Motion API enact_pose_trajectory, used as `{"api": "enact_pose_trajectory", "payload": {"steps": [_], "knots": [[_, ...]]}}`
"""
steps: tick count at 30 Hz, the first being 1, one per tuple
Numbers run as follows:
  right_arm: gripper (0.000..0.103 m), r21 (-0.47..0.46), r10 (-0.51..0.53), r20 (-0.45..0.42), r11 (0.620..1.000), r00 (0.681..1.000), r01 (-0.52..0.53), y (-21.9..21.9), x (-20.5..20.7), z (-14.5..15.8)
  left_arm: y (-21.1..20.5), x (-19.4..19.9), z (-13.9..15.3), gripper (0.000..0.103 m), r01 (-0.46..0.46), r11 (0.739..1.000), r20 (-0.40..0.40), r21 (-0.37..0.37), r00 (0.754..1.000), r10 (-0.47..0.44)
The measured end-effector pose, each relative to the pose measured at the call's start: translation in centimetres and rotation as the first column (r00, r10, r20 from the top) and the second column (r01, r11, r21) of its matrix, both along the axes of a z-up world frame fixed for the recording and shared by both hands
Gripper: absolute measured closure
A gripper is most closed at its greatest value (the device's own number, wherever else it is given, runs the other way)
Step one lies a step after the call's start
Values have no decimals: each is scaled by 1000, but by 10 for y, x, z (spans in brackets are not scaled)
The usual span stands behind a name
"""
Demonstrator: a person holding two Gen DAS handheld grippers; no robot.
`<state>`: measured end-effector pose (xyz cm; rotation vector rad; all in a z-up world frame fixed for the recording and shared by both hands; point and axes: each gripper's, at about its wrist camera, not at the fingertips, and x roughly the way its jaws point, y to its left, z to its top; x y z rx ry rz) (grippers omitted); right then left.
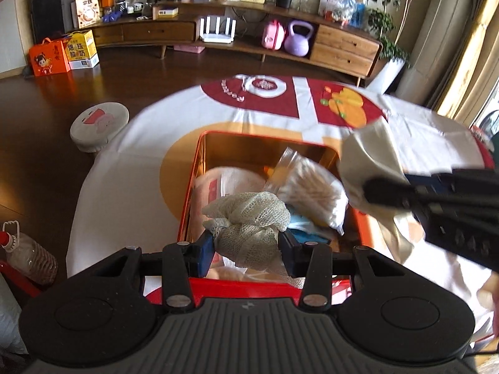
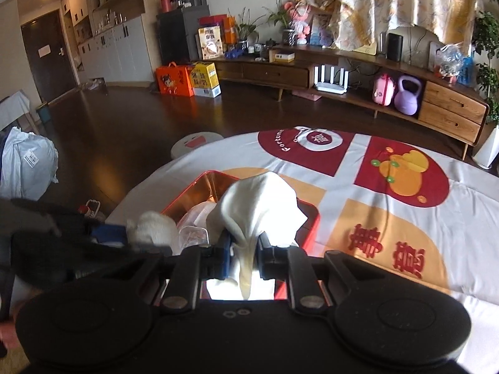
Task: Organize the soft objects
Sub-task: 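Lower the mesh bundle into the tin and open the left tool while the right tool releases the cloth inside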
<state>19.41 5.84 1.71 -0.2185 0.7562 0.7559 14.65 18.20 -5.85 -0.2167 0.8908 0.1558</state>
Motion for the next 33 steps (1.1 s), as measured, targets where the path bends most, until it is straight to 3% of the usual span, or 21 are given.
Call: {"api": "enact_pose_trajectory", "payload": {"steps": [7, 20, 27, 30, 32, 33], "knots": [[87, -14, 13, -21, 1000, 1000, -13, 24, 17, -17, -4, 11, -18, 60, 2, 1000, -12, 30, 1000, -2], [84, -40, 3, -94, 999, 996, -6, 38, 37, -47, -5, 32, -47, 60, 2, 1000, -63, 16, 998, -1], [79, -56, 11, -79, 998, 997, -16, 41, 33, -53, -2, 34, -55, 60, 5, 1000, -71, -2, 997, -5], [73, -54, 13, -78, 998, 997, -17, 40, 31, -52, -1, 35, -55, 51, 3, 1000, -74, -4, 997, -3], [71, -55, 13, -76, 998, 997, -18, 40, 29, -50, 0, 34, -55, 36, -13, 1000, -73, -4, 997, 13], [71, -55, 12, -74, 998, 997, -17, 39, 28, -49, 1, 33, -54, 35, -20, 1000, -71, -8, 997, 20]]}}
